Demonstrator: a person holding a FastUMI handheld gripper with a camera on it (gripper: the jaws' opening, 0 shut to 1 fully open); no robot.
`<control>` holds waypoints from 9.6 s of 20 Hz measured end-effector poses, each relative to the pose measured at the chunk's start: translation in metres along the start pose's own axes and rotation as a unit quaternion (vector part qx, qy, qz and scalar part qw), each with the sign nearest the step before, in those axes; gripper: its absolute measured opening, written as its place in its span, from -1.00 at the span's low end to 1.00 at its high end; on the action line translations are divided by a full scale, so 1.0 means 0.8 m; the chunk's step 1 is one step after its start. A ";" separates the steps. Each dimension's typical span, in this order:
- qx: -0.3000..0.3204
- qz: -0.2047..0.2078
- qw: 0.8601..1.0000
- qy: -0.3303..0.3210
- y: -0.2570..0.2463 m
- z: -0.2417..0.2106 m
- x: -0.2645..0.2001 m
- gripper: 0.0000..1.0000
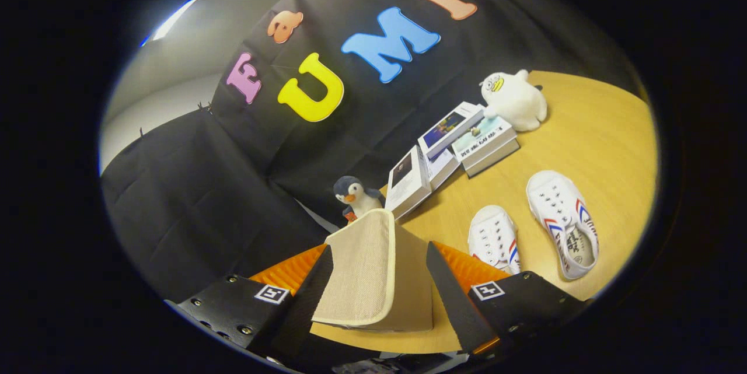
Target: Open the storage box then place both shoes into the box .Put the left shoe in first, then the right shoe, with the right side of both shoes facing outward in a uniform manner.
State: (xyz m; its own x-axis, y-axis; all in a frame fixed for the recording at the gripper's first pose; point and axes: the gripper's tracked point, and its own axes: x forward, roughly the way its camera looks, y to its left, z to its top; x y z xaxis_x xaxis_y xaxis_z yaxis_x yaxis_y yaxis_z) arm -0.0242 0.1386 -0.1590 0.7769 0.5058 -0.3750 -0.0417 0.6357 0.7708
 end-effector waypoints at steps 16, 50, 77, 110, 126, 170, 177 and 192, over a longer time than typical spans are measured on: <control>0.186 0.054 0.974 0.116 0.007 -0.087 0.033 0.88; 0.103 0.153 0.973 0.140 0.208 -0.043 0.031 -1.00; -0.159 0.174 0.961 0.144 0.322 -0.111 0.075 0.93; -0.206 -0.147 0.961 0.114 -0.117 0.021 0.066 0.95; -0.064 -0.218 0.953 0.203 -0.237 -0.044 0.082 0.95; 0.032 -0.076 0.981 0.178 0.040 -0.015 0.109 -0.90; 0.000 -0.080 0.973 0.214 0.070 -0.078 0.152 -0.90; -0.038 -0.133 0.953 0.269 0.052 -0.178 0.199 -0.90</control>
State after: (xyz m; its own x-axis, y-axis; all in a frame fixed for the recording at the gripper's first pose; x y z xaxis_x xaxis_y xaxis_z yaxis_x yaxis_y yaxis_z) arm 0.0083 0.3287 -0.2602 0.3326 0.5334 -0.7777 0.0512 0.8132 0.5797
